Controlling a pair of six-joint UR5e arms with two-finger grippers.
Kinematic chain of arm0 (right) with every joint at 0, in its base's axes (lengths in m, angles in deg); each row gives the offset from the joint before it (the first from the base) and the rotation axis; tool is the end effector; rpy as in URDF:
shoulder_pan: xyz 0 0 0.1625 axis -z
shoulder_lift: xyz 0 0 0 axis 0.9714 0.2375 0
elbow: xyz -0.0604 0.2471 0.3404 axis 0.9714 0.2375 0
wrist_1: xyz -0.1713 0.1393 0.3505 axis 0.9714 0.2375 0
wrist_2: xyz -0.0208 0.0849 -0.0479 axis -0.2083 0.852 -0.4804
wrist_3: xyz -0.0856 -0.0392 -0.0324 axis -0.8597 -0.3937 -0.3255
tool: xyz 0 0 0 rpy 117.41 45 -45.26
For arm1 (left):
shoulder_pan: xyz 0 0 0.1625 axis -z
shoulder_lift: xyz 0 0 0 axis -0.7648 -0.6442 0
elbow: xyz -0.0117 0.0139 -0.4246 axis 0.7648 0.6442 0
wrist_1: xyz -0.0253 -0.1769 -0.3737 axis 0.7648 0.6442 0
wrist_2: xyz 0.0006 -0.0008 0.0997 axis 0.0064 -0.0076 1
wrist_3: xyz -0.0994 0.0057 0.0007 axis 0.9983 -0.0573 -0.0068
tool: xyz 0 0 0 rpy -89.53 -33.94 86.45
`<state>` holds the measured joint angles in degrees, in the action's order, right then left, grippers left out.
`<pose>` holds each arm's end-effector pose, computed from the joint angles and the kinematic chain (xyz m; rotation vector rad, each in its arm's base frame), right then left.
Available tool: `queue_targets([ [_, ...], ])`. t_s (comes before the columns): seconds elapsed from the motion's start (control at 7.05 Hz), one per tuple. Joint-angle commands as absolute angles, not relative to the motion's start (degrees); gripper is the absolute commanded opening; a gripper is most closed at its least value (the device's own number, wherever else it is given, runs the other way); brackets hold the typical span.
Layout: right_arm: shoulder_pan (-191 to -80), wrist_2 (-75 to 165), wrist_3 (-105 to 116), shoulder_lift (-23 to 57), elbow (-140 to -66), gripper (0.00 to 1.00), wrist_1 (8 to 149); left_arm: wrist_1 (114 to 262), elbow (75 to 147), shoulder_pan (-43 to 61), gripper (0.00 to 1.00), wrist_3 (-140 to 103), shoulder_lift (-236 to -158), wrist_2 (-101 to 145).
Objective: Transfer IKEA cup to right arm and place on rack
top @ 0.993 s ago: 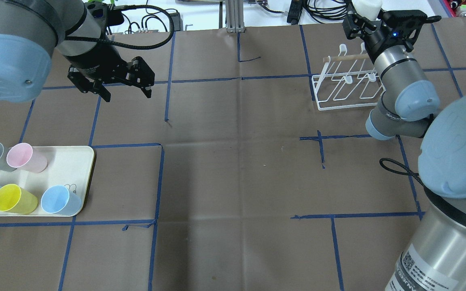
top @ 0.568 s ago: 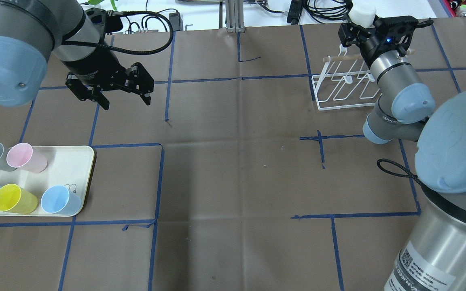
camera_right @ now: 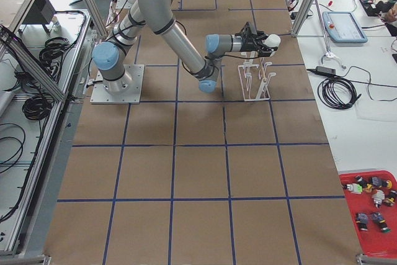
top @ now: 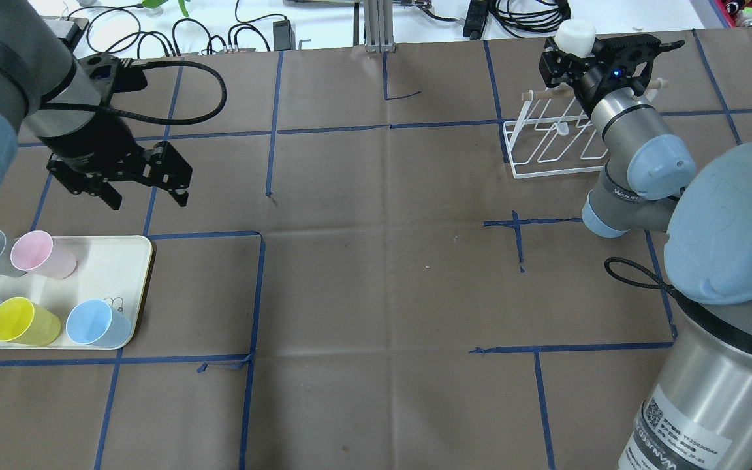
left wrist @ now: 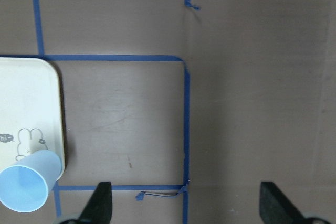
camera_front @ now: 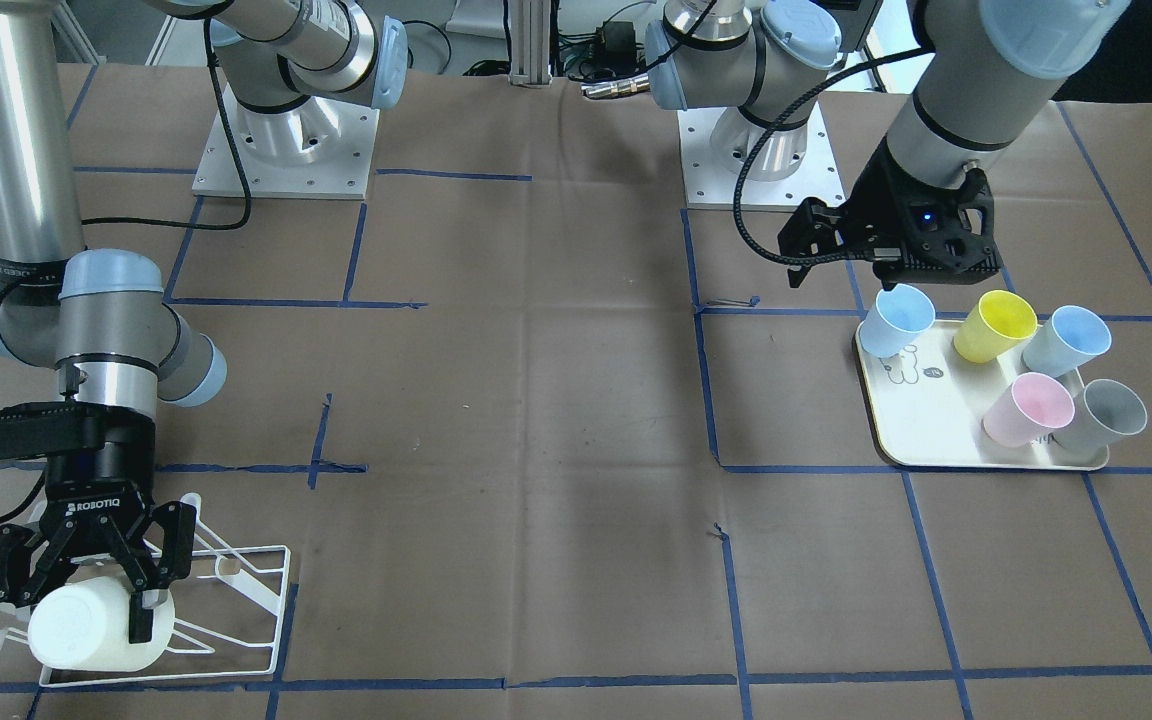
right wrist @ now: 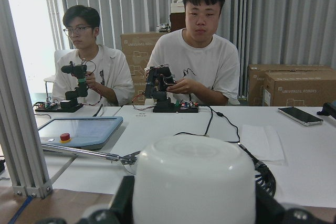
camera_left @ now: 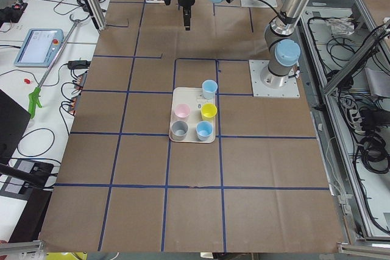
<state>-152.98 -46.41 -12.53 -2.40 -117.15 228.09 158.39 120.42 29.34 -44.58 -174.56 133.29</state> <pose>0.0291 -0.6183 0.2478 -0.1305 2.3012 -1.9443 -0.0453 -0.4763 0.4308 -0.0077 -3.1250 -0.1051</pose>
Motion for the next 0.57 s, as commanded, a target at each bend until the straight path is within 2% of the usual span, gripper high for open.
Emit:
queue_targets([
  [0.0, -153.2, -46.3, -12.6, -2.5, -117.1, 0.18, 227.7, 158.2, 125.6, 19.9, 0.99, -54.8, -171.9, 136.2],
  [0.43, -153.7, -46.3, -12.7, -3.2, -117.1, 0.18, 226.8, 156.8, 132.8, 11.2, 0.97, -63.1, -167.6, 138.3],
])
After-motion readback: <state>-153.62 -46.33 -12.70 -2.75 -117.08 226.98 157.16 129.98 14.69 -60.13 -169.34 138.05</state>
